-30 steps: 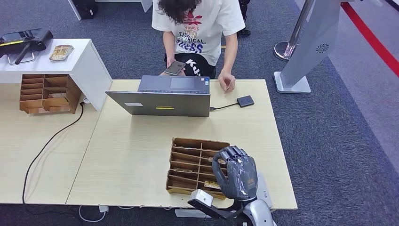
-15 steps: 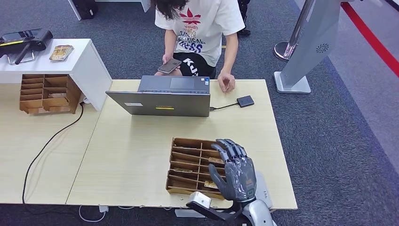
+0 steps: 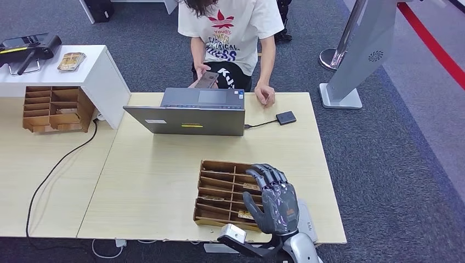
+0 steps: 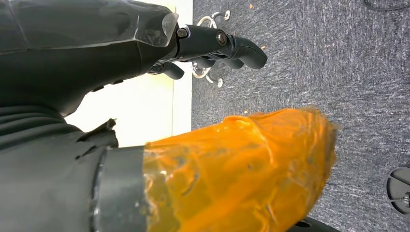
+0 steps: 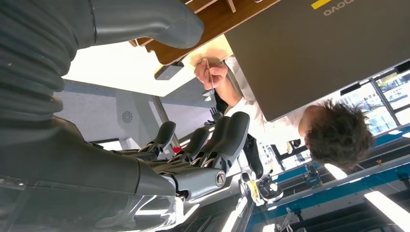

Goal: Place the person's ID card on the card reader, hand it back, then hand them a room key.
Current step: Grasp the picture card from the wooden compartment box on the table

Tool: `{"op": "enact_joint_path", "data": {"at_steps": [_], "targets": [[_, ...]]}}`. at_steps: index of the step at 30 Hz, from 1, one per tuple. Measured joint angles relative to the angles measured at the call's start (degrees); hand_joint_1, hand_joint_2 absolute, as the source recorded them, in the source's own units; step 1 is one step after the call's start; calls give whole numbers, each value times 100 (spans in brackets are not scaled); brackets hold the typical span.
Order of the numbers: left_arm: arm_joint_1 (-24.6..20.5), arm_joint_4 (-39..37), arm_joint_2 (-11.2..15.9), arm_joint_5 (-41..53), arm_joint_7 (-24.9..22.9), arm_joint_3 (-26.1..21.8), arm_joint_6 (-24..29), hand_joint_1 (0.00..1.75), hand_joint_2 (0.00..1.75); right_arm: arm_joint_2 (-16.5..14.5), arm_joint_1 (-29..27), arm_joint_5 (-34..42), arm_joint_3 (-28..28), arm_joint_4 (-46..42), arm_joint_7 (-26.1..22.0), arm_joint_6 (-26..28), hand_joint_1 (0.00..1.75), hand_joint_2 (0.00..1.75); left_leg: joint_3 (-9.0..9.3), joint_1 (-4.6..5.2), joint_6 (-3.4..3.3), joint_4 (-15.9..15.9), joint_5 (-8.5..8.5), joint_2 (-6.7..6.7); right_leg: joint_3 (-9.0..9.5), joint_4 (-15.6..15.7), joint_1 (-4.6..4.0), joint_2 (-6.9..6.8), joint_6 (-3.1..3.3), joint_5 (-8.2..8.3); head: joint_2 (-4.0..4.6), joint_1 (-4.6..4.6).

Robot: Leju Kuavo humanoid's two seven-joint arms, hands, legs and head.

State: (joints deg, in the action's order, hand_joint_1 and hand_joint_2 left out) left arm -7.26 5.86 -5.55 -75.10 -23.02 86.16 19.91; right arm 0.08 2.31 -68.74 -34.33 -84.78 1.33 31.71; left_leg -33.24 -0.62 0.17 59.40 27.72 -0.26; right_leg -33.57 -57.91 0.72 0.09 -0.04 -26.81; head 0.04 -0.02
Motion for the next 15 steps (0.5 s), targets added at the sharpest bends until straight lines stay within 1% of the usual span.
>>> {"op": "enact_joint_path", "data": {"at_steps": [9, 12, 15], "targets": [[0, 0, 0, -9, 0, 33, 1, 0, 0, 3, 2, 51, -104, 4, -4, -112, 70, 175, 0, 0, 0, 0, 0, 0, 0, 0, 0, 0, 0, 0, 0, 0], [-1, 0, 0, -15, 0, 55, 4, 0, 0, 3, 12, 92, -163, 19, -7, -145, 76, 175, 0, 0, 0, 0, 0, 0, 0, 0, 0, 0, 0, 0, 0, 0], [-1, 0, 1, -12, 0, 63, 3, 0, 0, 3, 40, 118, -217, 60, -8, -187, 86, 175, 0, 0, 0, 0, 0, 0, 0, 0, 0, 0, 0, 0, 0, 0]]}}
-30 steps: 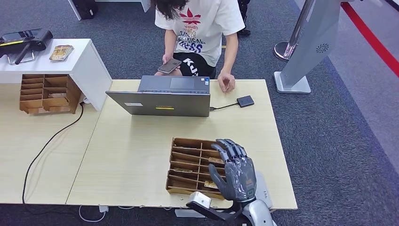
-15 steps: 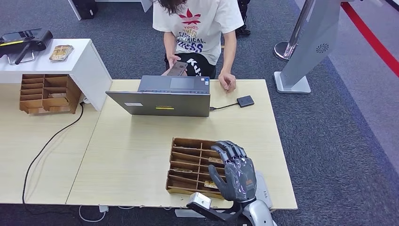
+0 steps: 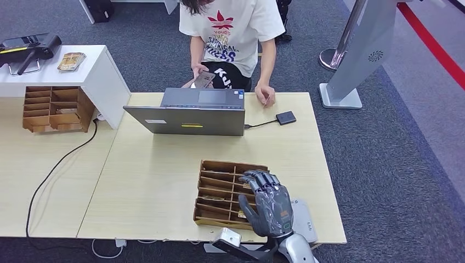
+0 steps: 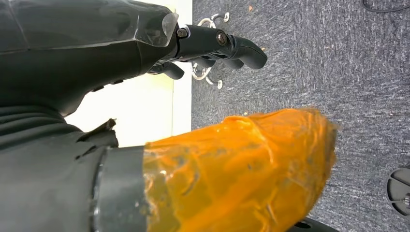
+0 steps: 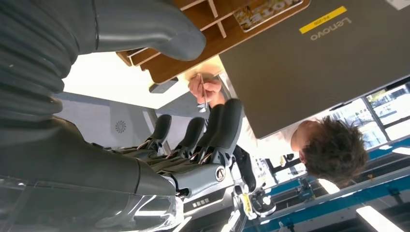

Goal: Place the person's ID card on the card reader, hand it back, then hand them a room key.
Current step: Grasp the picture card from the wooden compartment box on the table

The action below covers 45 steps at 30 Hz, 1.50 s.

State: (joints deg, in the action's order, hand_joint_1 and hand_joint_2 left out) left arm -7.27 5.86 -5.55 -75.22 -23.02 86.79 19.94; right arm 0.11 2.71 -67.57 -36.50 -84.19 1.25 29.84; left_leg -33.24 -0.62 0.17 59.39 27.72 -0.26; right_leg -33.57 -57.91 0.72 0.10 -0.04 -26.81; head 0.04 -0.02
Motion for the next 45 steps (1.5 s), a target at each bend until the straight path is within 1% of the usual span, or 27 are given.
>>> {"op": "enact_joint_path", "data": {"at_steps": [2, 4, 7, 10, 14, 23, 30, 34, 45], "targets": [[0, 0, 0, 2, 0, 7, -2, 0, 0, 0, 23, 15, -36, 49, 2, -23, 91, 175, 0, 0, 0, 0, 0, 0, 0, 0, 0, 0, 0, 0, 0, 0], [0, 0, 1, 1, 0, 15, -4, 0, 0, 0, 48, 32, -50, 112, 18, -34, 93, 175, 0, 0, 0, 0, 0, 0, 0, 0, 0, 0, 0, 0, 0, 0], [0, 0, 1, -9, 2, 26, -7, 0, 0, 0, 83, 43, -52, 215, 65, -29, 92, 175, 0, 0, 0, 0, 0, 0, 1, 0, 0, 0, 0, 0, 0, -1], [0, 0, 2, -20, 2, 34, -13, 0, 0, 0, 106, 39, -52, 311, 109, -17, 88, 175, 0, 0, 0, 0, 0, 0, 1, 0, 0, 0, 0, 0, 0, 0], [0, 0, 2, -30, 2, 42, -14, 0, 0, 0, 113, -9, -45, 408, 179, -2, 96, 175, 0, 0, 0, 0, 0, 0, 0, 0, 0, 0, 0, 0, 0, 0], [0, 0, 2, -33, 0, 98, -14, 0, 0, 0, 117, -145, 39, 598, 303, 21, 99, 175, 1, 0, 0, 0, 0, 0, 0, 0, 0, 0, 0, 0, 0, 0], [0, 0, 2, -24, -1, 138, -15, 0, 0, -2, 122, -250, 209, 751, 397, 74, 93, 175, 1, 0, 0, 0, 0, 0, 1, 0, 0, 0, 0, 0, 0, 0], [0, 0, 3, 3, -6, 148, -20, 0, 0, -4, 133, -291, 314, 820, 423, 95, 98, 175, 1, 0, 0, 0, 0, 0, 1, 0, 0, 0, 0, 0, 0, 0], [0, 0, 4, 40, -27, 165, -38, 0, 0, -14, 175, -340, 536, 972, 467, 94, 96, 175, 1, 0, 0, 0, 0, 0, 1, 0, 0, 0, 0, 0, 0, 0]]}}
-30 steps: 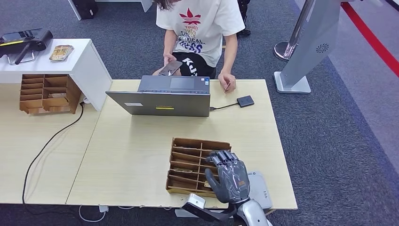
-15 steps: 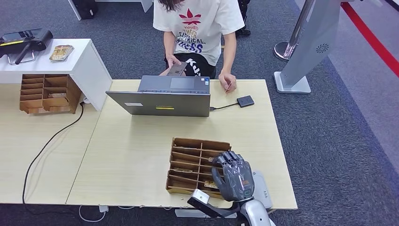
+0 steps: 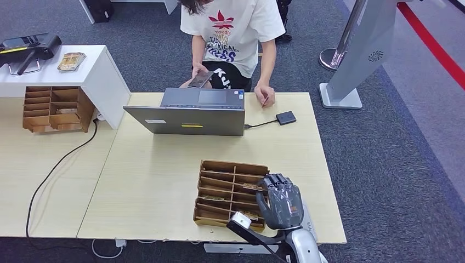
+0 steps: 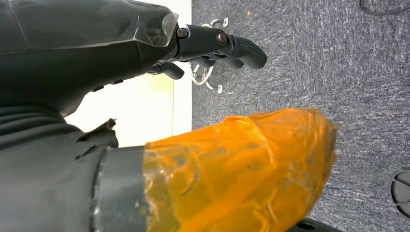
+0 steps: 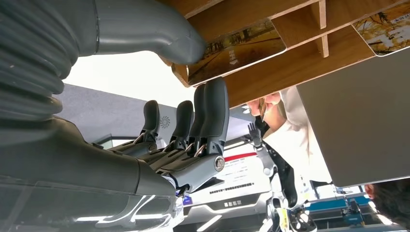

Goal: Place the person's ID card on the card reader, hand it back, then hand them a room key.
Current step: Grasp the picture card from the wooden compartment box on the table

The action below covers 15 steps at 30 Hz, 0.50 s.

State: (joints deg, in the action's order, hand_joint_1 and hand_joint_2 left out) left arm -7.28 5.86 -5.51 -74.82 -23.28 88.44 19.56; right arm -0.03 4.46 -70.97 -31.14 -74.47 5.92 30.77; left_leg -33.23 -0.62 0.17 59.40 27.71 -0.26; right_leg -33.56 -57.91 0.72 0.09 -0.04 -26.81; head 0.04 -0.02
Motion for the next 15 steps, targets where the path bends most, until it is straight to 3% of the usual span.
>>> {"op": "enact_joint_path", "data": {"at_steps": [13, 15], "targets": [[0, 0, 0, 17, -2, 6, -20, 0, 0, -44, 55, -17, 32, 46, 0, -3, 102, 175, 0, 0, 0, 0, 0, 0, 0, 0, 0, 0, 0, 0, 0, 0], [0, 0, 0, 20, -2, 6, -22, 0, 0, -45, 59, -17, 34, 46, 0, -7, 113, 175, 0, 0, 0, 0, 0, 0, 0, 0, 0, 0, 0, 0, 0, 0]]}}
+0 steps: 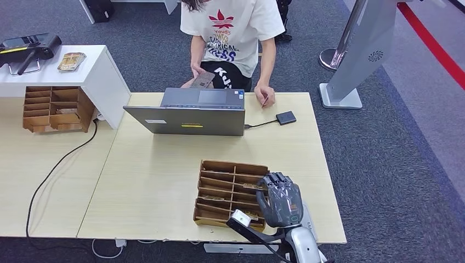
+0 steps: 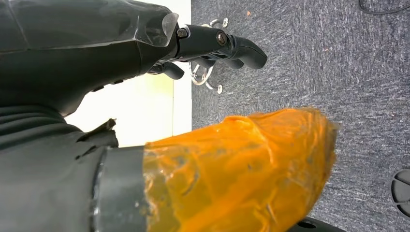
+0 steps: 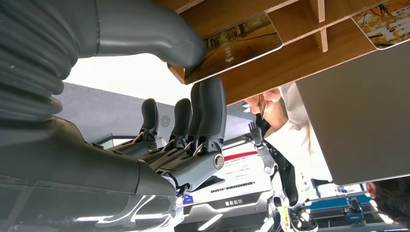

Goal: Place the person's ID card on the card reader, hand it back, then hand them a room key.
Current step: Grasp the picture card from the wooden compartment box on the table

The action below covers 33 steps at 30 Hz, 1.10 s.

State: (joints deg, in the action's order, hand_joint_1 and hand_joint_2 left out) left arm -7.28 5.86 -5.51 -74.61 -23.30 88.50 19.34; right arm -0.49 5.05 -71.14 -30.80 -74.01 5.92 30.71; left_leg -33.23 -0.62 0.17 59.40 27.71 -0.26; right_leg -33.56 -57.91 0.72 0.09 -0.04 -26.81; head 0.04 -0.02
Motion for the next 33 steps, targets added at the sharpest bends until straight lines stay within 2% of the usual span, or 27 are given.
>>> {"op": "enact_joint_path", "data": {"at_steps": [3, 6, 33], "targets": [[0, 0, 0, 26, 0, 0, -9, 0, 0, -7, 14, 0, 1, 0, 0, -5, 153, 175, 0, 0, 0, 0, 0, 0, 0, 0, 0, 0, 0, 0, 0, 0], [0, 0, 0, 45, 0, 0, -11, 0, 0, -26, 32, 4, 1, 1, -1, -15, 171, 175, 0, 0, 0, 0, 0, 0, 0, 0, 0, 0, 0, 0, 0, 0], [0, 0, 0, 139, -23, 0, -28, 0, 0, -61, 78, 134, 1, 15, -46, -106, 175, 175, 0, 0, 0, 0, 0, 0, 0, 0, 0, 0, 0, 0, 0, 0]]}}
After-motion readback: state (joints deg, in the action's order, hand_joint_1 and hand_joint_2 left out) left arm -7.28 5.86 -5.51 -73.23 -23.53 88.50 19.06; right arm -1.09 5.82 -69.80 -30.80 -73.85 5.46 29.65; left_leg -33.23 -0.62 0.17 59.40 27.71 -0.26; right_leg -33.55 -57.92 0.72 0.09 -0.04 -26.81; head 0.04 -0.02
